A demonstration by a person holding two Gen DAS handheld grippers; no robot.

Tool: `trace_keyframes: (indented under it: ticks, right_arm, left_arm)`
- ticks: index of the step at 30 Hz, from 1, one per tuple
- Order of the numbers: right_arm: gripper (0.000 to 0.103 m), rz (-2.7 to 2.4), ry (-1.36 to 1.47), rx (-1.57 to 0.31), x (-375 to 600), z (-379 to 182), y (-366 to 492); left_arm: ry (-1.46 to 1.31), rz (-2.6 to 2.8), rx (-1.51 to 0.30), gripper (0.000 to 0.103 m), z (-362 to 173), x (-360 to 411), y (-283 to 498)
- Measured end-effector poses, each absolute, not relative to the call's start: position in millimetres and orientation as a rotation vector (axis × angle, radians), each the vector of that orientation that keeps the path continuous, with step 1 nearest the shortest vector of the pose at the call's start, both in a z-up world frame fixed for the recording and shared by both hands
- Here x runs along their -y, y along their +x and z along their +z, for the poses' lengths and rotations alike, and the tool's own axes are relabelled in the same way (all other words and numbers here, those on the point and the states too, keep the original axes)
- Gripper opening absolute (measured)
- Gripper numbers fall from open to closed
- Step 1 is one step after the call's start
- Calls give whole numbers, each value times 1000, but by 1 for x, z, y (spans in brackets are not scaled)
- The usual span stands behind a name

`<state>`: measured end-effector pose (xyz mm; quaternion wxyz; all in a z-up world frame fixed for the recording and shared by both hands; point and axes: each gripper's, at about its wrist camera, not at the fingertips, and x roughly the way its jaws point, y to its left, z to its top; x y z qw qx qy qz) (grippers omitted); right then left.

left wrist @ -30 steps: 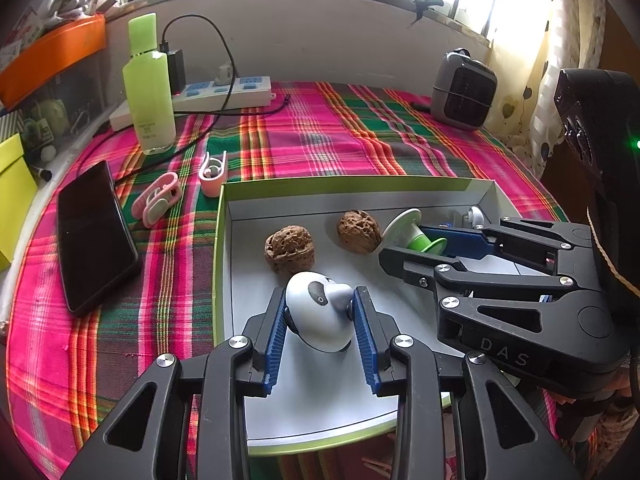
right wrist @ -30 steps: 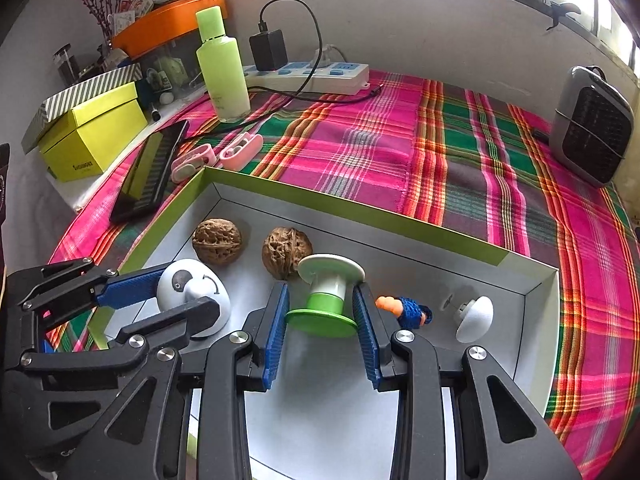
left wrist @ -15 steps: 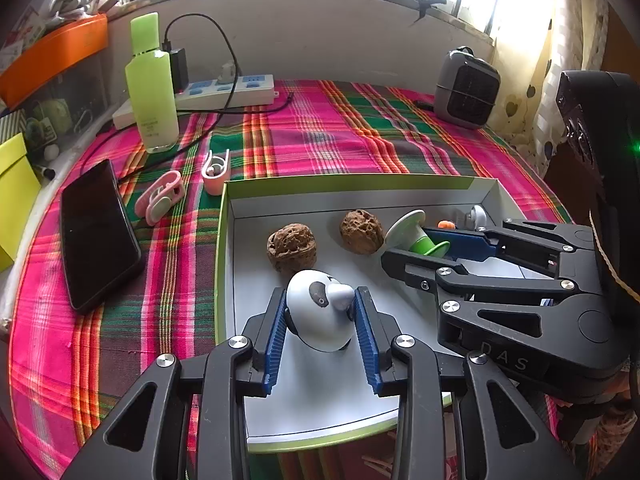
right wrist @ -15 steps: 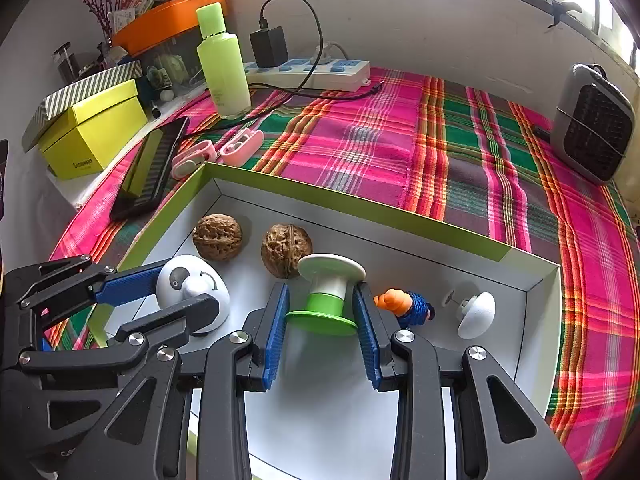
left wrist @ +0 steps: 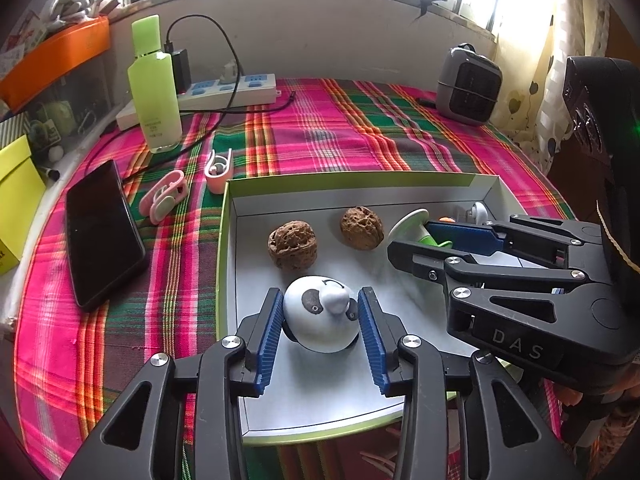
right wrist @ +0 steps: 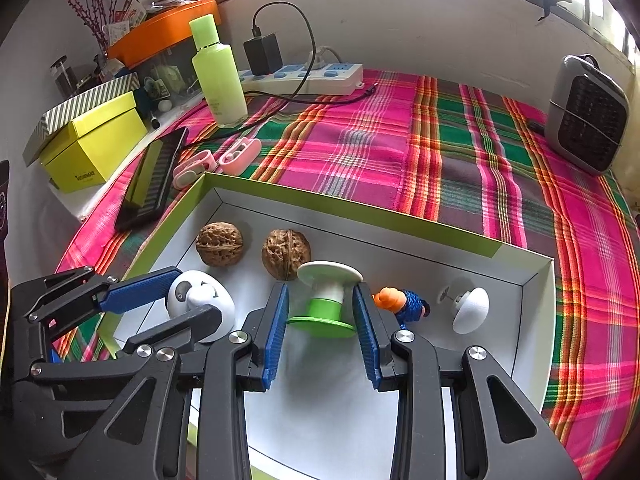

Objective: Organize objects
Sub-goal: 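Lower the panda object in the left tool and spool in the right tool into the box, then open the right tool to release the spool while the left tool releases the panda object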

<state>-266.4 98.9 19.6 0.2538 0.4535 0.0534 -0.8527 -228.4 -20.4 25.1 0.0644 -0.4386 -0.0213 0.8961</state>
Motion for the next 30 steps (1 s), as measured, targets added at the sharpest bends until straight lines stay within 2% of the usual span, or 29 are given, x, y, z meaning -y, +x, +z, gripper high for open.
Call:
trace_keyframes:
  ticks: [24,28,30]
  right_arm:
    - [35,-2330,1205,-127,-102,27,-259]
    - [45,-2338,1185,-121,-104,31,-255]
    - [46,-2339,1177,-116,-105,33,-253]
  left_arm:
    - [-1324,2722,69,40,32,23,-223]
    - [-1318,2725,74,41,34,22,-219]
    - [-1309,2734,80,41,36,22,-216]
